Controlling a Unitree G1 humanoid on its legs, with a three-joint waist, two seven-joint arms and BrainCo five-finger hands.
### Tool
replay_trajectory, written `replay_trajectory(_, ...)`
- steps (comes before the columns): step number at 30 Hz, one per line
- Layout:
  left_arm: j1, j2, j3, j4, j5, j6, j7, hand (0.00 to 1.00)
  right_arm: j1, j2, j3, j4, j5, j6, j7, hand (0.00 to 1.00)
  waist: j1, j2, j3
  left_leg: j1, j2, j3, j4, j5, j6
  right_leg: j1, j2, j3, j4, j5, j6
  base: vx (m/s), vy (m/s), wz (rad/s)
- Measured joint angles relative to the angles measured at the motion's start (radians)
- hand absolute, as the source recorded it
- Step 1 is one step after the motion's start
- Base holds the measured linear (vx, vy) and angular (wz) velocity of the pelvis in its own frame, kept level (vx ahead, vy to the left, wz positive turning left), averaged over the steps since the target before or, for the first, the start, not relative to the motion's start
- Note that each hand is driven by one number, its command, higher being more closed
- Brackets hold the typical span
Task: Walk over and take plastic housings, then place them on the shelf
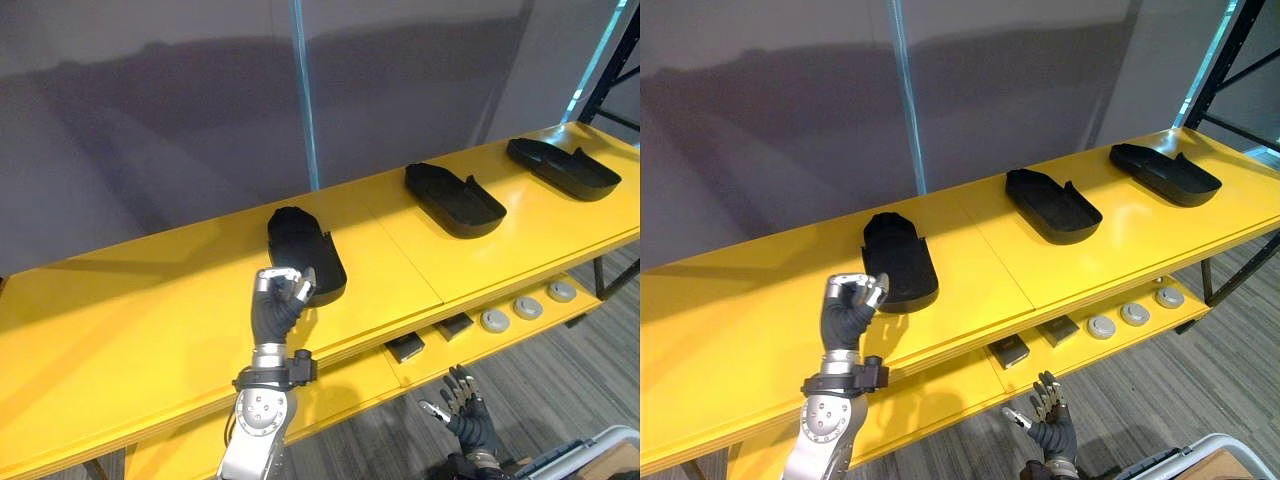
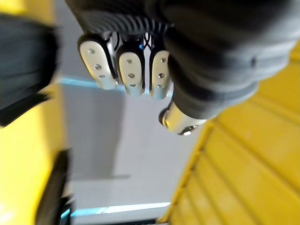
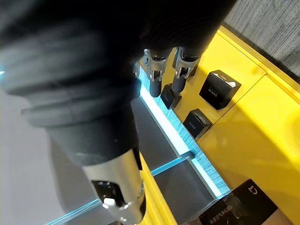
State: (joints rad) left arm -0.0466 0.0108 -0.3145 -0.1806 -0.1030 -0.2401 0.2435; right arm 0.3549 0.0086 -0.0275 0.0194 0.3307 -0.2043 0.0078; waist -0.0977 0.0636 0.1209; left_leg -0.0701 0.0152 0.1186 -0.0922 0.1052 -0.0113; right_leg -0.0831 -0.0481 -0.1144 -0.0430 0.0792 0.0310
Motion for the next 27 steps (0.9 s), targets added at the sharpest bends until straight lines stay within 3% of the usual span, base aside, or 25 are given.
replay_trajectory(5,-0.042,0.001,-0.003,0.100,-0.072,0.024,-0.011,1.00,-0.012,0.002,0.000,-0.001,0.000,0.000,-0.011,0.00,-0.001,-0.002,0.001,-0.013,0.003,0.020,0.001,-0.001,-0.001,-0.020,0.003,0.022,0.001,0.012,-0.010,0.00,0.014,-0.11)
replay_trajectory(27,-0.204,0.019,0.134,0.287,-0.072,0.075,0.058,1.00,-0.014,0.008,-0.011,-0.001,0.000,0.000,-0.038,0.00,-0.028,-0.032,0.044,-0.040,0.007,0.042,0.001,-0.009,-0.011,-0.054,0.005,0.046,-0.004,0.017,-0.013,-0.01,0.009,-0.03)
